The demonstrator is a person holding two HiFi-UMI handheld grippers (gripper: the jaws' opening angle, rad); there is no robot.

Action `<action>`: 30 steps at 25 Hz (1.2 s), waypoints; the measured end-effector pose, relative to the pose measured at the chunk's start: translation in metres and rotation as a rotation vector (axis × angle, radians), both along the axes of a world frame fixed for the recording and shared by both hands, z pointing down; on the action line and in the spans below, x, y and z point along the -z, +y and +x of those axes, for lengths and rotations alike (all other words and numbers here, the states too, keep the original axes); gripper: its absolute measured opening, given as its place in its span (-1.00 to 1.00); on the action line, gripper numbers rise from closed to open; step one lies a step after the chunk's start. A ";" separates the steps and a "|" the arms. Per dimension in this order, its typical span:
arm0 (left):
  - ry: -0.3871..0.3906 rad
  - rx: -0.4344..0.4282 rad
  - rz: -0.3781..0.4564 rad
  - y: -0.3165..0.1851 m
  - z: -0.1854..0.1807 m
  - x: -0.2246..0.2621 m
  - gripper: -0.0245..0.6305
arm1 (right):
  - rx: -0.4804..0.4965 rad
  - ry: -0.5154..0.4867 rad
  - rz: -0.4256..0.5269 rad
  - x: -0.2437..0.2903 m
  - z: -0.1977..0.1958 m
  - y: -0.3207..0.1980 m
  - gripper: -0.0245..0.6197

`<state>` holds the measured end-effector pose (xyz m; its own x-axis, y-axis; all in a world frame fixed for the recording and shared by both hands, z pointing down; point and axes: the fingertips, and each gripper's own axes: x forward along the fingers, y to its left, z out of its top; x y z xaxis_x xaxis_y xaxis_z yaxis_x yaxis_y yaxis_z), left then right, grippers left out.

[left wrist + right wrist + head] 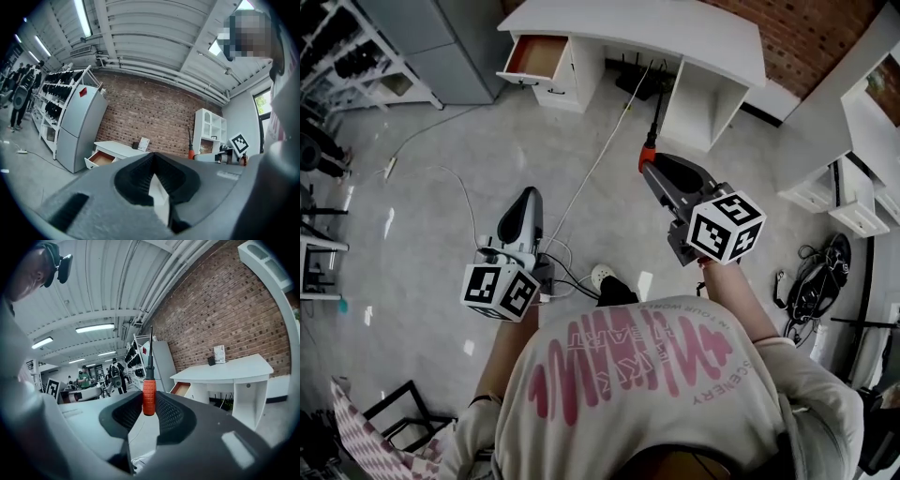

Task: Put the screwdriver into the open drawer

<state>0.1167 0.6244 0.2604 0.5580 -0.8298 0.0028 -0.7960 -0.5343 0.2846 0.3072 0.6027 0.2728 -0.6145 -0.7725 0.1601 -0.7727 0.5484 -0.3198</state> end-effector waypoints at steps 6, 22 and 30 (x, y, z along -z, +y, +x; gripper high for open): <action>-0.017 0.002 -0.006 -0.088 -0.002 0.007 -0.92 | 0.028 -0.013 0.016 0.013 -0.010 -0.089 -0.60; -0.005 0.093 -0.002 -0.153 -0.038 0.007 -0.92 | 0.158 -0.034 0.009 0.006 -0.064 -0.177 -0.60; 0.008 0.114 -0.025 -0.170 -0.053 0.001 -0.92 | 0.189 -0.017 -0.011 0.001 -0.085 -0.204 -0.60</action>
<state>0.0633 0.4548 0.2596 0.4603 -0.8875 0.0202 -0.8488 -0.4333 0.3030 0.2221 0.3984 0.2723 -0.7513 -0.6411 0.1568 -0.6506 0.6796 -0.3387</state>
